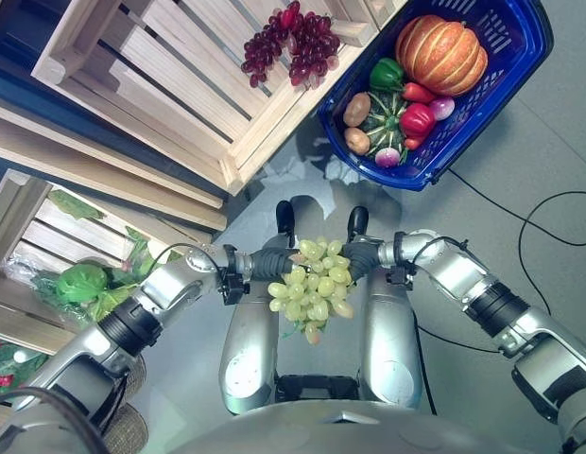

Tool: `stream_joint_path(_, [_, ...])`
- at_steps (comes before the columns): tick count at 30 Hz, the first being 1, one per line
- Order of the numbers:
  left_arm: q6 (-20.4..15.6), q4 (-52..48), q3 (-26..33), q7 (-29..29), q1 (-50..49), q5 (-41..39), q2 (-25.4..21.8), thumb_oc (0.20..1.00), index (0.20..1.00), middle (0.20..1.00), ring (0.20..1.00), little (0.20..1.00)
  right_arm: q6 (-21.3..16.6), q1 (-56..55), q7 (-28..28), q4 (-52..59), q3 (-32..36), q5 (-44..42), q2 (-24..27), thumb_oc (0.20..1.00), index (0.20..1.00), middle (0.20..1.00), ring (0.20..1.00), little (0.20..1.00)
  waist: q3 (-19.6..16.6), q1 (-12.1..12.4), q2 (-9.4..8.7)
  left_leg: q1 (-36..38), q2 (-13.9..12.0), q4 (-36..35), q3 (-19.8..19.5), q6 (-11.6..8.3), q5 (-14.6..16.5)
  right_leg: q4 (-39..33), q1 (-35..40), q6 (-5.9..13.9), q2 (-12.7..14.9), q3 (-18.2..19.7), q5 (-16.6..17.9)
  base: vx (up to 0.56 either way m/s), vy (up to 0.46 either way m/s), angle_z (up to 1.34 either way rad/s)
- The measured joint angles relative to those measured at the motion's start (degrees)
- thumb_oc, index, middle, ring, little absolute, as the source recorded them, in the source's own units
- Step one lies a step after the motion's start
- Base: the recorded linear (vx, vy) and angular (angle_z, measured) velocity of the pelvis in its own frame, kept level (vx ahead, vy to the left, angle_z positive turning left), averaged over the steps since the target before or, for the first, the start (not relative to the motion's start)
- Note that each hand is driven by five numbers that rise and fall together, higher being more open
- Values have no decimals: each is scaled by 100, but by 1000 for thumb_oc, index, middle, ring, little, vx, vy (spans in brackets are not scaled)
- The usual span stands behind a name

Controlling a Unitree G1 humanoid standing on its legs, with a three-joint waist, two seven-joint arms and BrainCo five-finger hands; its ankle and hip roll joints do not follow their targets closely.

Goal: Pick up fruits and vegetables into the basket

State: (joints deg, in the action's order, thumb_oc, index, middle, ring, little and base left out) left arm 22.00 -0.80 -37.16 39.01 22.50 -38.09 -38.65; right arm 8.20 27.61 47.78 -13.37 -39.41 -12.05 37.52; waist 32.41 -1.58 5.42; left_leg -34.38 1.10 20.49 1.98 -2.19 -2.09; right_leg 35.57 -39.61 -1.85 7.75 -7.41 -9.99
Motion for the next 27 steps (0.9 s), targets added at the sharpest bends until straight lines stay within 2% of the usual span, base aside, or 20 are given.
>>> stream_joint_path(2, [30,0,51,-38,-3,2,10,1000,1000,1000,1000,1000,-83,-35,-149,0,14,-3,-3,200,200,200,200,200,0,-1,0,4,-1,4,4,0,-3,7,0,6,-3,8,-4,0,0,0])
stream_joint_path(8, [59,-2,210,-65,27,128,9,1000,1000,1000,1000,1000,-316,-87,-611,0,79,-41,-33,200,200,200,200,200,0,-1,1,5,-2,21,7,0,-6,26,-2,28,-4,14,-17,0,0,0])
stream_joint_path(12, [264,-1,312,-67,156,216,17,1000,1000,1000,1000,1000,-543,-119,-1097,0,130,-34,-47,200,200,200,200,200,0,-13,1,7,-2,27,9,-1,-7,36,-2,19,-4,16,-12,0,0,0])
stream_joint_path(18, [304,-2,526,-102,244,222,16,1000,1000,1000,1000,1000,-836,-125,-1979,2,312,-22,-32,200,200,200,200,200,0,-15,2,110,-2,23,24,-1,-7,38,99,3,-2,24,-3,0,0,0])
stream_joint_path(23, [526,-20,704,-84,317,214,9,1000,1000,1000,1000,1000,-1030,-109,-2512,7,674,-39,-7,200,200,200,200,200,0,-9,2,199,-2,27,23,-1,-6,34,187,30,0,21,-21,13,-8,0])
stream_joint_path(27, [649,-20,859,0,327,213,-13,1000,1000,1000,1000,1000,-1136,-144,-2804,7,978,-250,224,200,200,200,200,200,0,-10,2,190,-4,54,20,0,-6,41,188,29,2,15,-20,-16,-4,0])
